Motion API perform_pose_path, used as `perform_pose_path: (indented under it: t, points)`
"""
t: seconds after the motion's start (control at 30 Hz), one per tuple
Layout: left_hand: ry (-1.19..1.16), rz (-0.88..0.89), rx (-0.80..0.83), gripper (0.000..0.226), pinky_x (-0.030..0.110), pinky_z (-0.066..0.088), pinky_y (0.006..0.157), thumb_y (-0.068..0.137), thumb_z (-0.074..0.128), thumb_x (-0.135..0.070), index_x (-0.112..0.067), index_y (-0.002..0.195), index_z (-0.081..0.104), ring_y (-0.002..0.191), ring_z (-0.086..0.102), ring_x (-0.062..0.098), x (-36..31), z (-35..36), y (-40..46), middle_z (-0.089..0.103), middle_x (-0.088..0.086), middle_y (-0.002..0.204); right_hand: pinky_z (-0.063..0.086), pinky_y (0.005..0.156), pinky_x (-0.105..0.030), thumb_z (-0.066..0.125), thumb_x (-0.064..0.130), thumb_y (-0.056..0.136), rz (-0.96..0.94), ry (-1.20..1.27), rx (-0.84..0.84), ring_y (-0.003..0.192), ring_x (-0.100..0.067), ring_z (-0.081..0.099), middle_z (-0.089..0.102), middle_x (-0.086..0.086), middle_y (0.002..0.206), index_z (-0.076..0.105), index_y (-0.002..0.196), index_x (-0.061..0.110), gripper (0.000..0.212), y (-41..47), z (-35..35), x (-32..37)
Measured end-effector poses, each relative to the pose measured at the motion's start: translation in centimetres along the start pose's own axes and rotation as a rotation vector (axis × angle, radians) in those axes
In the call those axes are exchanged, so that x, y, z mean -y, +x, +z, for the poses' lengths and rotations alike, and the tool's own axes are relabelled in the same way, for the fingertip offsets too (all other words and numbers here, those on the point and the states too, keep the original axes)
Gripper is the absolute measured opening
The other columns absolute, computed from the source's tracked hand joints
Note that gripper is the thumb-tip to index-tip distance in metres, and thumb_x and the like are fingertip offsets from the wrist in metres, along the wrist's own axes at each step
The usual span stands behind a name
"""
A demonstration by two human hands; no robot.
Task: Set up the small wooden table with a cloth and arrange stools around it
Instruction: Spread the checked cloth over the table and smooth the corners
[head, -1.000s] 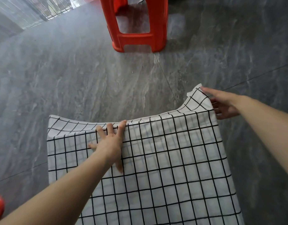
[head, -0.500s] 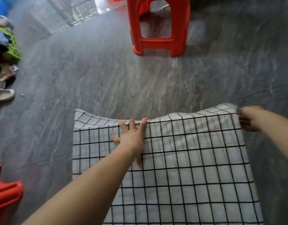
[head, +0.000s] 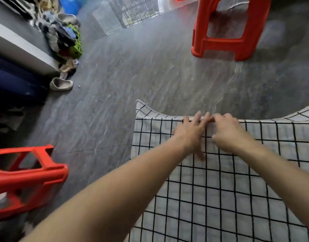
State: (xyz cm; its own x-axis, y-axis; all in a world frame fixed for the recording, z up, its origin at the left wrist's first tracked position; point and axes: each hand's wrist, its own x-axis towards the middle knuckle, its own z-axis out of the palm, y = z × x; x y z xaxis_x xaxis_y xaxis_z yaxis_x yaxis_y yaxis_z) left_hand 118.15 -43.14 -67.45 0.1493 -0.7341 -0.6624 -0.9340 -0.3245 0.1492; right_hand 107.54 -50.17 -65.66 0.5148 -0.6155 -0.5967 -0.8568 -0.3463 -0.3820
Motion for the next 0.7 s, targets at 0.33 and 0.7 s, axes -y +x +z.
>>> perform_pose_path:
  t: [0.33, 0.7]
  points:
    - [-0.397, -0.299, -0.238, 0.044, 0.041, 0.037, 0.104, 0.104, 0.029, -0.042, -0.013, 0.125, 0.055, 0.126, 0.046, 0.029, 19.4, 1.9, -4.3, 0.053, 0.009, 0.134, 0.041, 0.092, -0.046, 0.068, 0.048, 0.08, -0.066, -0.263, -0.182, 0.121, -0.03, 0.035, 0.04, -0.01, 0.129, 0.039, 0.129, 0.018, 0.064, 0.1, 6.4, 6.6]
    - [-0.637, -0.697, -0.236, 0.087, 0.049, 0.022, 0.116, 0.094, 0.005, -0.067, -0.006, 0.143, 0.044, 0.142, 0.03, 0.036, 20.7, 5.4, -4.3, 0.027, 0.016, 0.157, 0.012, 0.119, -0.049, 0.055, 0.047, 0.086, -0.167, -0.148, -0.219, 0.148, -0.028, 0.006, 0.008, -0.008, 0.162, 0.028, 0.147, 0.019, 0.072, -0.4, 7.6, 5.0]
